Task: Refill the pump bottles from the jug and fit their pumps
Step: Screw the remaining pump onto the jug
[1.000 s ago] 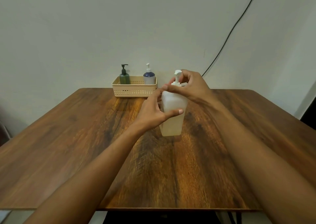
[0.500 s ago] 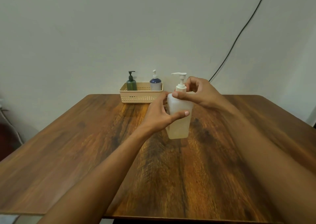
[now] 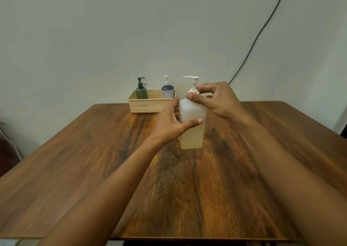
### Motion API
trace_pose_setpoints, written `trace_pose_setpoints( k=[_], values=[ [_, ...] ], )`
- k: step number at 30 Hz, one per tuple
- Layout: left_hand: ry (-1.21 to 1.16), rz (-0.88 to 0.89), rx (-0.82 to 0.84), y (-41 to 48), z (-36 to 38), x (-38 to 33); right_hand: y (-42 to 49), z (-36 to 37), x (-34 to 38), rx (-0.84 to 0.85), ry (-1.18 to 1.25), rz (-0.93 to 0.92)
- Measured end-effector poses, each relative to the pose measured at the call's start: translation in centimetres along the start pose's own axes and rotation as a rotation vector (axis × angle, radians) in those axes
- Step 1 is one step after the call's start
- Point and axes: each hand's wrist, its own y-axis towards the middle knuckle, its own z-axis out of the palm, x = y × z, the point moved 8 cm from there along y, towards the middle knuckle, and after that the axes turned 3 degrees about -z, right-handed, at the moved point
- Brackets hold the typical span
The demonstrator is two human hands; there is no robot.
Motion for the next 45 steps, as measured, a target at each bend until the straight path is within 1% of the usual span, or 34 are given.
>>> trace_pose_setpoints(
  k=[2,5,7,9,13,16,18,25,31,38,45],
  values=[
    [-0.002,-0.005,0.000,0.0,0.1,0.1,-0.3,0.3,-0.1,-0.037,0.013,0.002],
    [0.015,-0.008,-0.006,-0.2,0.0,0.4,-0.5,0.9,-0.5,0.017,0.048,0.048],
    [0.020,-0.004,-0.008,-0.1,-0.1,0.6,-0.7,1.3,-1.0,0.019,0.066,0.071],
    [0.006,-0.014,-0.011,0.0,-0.2,0.7,-1.0,1.6,-1.4,0.025,0.133,0.081],
    [-0.036,-0.038,-0.003,0.7,-0.7,0.8,-1.7,2.0,-2.5,0.093,0.284,0.111],
    [-0.046,-0.043,0.006,1.3,-1.0,0.8,-2.1,2.2,-3.5,0.149,0.325,0.137],
    [-0.042,-0.039,0.015,1.5,-0.8,0.9,-2.4,2.3,-3.9,0.156,0.328,0.141],
    [-0.045,-0.056,0.044,2.2,0.2,1.6,-2.2,1.9,-4.8,0.112,0.327,0.135],
    [-0.011,-0.028,0.049,5.1,2.3,2.6,-0.7,0.9,-7.1,0.077,0.280,0.160],
    [-0.016,0.007,0.047,11.7,7.0,3.6,3.5,-2.5,-13.0,-0.015,0.258,0.229],
    [-0.017,0.012,0.077,20.0,13.0,5.0,9.0,-6.9,-19.6,-0.086,0.271,0.260]
  ],
)
